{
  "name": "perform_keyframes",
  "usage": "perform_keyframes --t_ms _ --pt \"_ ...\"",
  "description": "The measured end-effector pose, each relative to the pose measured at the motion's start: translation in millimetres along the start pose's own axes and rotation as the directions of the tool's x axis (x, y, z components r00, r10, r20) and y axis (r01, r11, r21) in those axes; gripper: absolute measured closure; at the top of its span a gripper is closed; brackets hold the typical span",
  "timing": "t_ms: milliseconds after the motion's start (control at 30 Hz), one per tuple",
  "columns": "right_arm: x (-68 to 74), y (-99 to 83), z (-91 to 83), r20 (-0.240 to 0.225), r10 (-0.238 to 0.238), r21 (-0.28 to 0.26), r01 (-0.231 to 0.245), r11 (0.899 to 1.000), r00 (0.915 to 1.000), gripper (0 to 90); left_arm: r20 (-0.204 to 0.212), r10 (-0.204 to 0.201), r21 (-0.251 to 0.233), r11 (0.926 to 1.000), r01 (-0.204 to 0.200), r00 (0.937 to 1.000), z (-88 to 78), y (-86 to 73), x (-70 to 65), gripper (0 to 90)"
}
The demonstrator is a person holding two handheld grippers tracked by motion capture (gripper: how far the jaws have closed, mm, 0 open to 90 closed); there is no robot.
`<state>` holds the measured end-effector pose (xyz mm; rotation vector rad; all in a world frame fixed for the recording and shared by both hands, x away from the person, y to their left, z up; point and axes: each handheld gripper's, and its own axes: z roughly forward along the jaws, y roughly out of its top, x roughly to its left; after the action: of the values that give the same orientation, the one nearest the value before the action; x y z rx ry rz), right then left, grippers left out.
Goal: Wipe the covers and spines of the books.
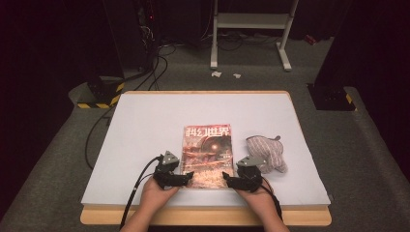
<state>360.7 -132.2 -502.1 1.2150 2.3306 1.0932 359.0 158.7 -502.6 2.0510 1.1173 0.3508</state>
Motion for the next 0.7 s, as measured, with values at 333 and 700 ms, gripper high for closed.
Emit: perform_keyframes --t_ms 333,700 --pt "2.0 0.1 3.3 -0.021 0.007 0.008 -0.007 1.0 0.9997 25.9 0.014 0.024 0.002 0.9997 -0.024 0.9996 0.6 -0.8 -5.7 26.6" --pt "13.5 2.7 6.6 -0.007 0.004 0.028 -0.003 1.0 1.0 25.4 0.01 0.018 -0.002 0.9998 -0.018 0.9998 0.9 -1.3 -6.8 25.7"
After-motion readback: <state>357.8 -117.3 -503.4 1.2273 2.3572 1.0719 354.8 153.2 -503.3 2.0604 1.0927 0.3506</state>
